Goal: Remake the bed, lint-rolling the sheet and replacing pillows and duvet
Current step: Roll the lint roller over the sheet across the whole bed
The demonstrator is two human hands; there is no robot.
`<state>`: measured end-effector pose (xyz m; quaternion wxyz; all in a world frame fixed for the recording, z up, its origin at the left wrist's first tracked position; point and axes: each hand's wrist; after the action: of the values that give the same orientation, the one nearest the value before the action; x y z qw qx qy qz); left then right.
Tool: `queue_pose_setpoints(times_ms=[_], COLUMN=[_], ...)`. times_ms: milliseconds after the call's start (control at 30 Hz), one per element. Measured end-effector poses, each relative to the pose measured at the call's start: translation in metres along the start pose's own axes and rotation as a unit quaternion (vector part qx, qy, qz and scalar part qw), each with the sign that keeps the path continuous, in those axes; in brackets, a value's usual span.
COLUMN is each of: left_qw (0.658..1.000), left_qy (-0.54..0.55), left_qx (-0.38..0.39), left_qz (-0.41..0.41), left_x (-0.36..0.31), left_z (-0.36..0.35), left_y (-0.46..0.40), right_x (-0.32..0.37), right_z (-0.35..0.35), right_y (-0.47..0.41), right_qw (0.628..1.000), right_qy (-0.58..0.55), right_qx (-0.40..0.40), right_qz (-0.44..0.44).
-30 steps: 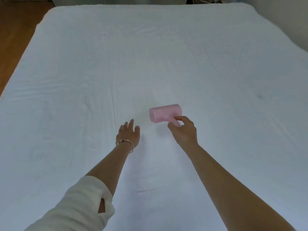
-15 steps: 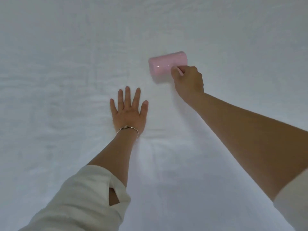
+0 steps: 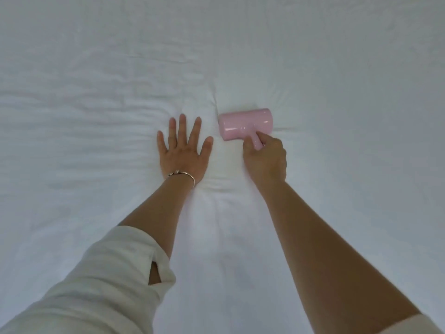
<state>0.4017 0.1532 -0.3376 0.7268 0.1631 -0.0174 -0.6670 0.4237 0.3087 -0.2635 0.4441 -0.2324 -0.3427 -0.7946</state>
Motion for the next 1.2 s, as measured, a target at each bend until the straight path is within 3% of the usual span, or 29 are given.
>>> queue_pose_setpoints(times_ms=[233,767,967,1200], left_qw=[0.995,0.994,0.989,0.973], left_qy=[-0.064,-0.05,-0.056,-0.082], left_qx=[0.04,0.072,0.116,0.197], left_qz=[-0.071,-0.07,-0.077,-0.083], left_x=[-0.001,-0.04,-0.052,-0.062], left_z=[0.011,-0.091,-0.124,-0.114], left_y=[0.058,0.438,0.559,0.62], right_x=[-0.072,-0.275,-0.351,-0.368], right_z=[0.021,0.1,0.134,0.175], right_y=[0.109,0.384,0.475,0.518], right_qw=[1.0,0.999,0.995,0.987], right_qy=[-0.003,0.015,0.009,0.009], right_qx=[0.005,0.039,0.096,0.158], right_qz=[-0.013,-0.014,-0.025,-0.027])
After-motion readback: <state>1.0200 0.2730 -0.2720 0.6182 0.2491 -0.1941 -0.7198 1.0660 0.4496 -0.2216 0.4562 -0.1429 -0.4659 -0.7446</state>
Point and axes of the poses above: each hand's wrist, its own y-axis away from the middle knuckle, its own z-axis out of the back of the hand, x = y × z, and after that the axes turned 7 degrees about x, right-handed
